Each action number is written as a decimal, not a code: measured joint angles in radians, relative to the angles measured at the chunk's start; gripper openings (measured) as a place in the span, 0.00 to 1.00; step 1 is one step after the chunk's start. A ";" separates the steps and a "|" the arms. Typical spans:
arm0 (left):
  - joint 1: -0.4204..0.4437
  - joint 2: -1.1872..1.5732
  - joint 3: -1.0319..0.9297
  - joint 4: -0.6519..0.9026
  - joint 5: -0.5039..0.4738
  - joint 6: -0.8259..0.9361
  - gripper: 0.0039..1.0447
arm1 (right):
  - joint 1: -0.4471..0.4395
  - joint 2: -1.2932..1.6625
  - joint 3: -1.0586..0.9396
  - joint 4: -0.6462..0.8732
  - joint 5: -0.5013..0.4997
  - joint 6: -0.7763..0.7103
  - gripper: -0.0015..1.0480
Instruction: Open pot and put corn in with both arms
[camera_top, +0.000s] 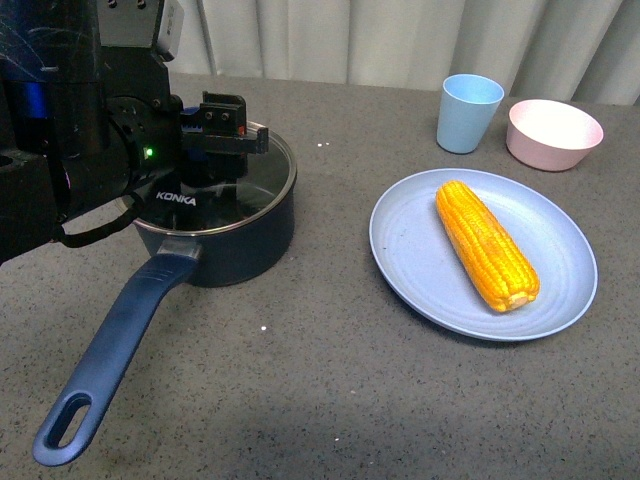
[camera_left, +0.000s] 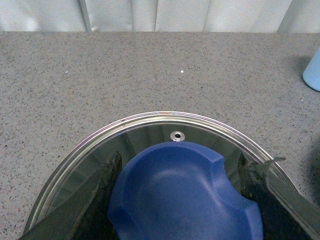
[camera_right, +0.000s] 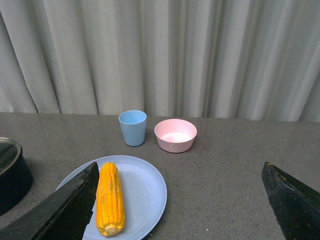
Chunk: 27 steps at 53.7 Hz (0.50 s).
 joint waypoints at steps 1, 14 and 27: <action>0.000 0.000 0.000 0.000 0.000 0.000 0.60 | 0.000 0.000 0.000 0.000 0.000 0.000 0.91; 0.010 -0.055 -0.032 0.003 0.010 -0.035 0.59 | 0.000 0.000 0.000 0.000 0.000 0.000 0.91; 0.150 -0.138 -0.058 0.039 0.037 -0.054 0.59 | 0.000 0.000 0.000 0.000 0.000 0.000 0.91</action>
